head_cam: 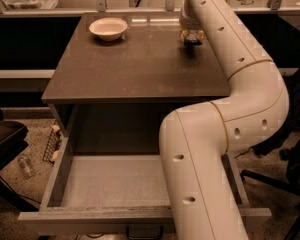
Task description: Place rxbar chocolate into top drawer
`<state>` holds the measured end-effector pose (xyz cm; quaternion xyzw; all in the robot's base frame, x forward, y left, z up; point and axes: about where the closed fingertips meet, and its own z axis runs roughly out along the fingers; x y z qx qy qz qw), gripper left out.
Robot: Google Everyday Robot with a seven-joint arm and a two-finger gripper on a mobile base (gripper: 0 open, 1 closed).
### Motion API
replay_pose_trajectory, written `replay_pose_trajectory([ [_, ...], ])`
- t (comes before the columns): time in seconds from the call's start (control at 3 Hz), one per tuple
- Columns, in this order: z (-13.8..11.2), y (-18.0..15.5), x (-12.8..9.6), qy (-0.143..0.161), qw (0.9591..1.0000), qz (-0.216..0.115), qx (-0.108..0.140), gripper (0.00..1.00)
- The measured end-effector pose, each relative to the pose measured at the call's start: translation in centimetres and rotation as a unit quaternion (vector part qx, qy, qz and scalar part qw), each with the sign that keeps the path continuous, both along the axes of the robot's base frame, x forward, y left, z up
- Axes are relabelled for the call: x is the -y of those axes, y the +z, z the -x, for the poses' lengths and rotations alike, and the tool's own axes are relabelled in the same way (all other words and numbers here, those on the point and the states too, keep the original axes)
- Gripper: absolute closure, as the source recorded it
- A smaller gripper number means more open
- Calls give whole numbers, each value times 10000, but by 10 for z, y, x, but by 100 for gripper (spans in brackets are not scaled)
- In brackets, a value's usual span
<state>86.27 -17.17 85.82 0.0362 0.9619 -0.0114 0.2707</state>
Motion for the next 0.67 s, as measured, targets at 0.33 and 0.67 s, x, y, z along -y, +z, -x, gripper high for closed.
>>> replay_pose_trajectory([
  [0.33,12,46,12,-137,9992,311,199,100],
  [0.67,31,76,36,-362,9976,545,230,100],
])
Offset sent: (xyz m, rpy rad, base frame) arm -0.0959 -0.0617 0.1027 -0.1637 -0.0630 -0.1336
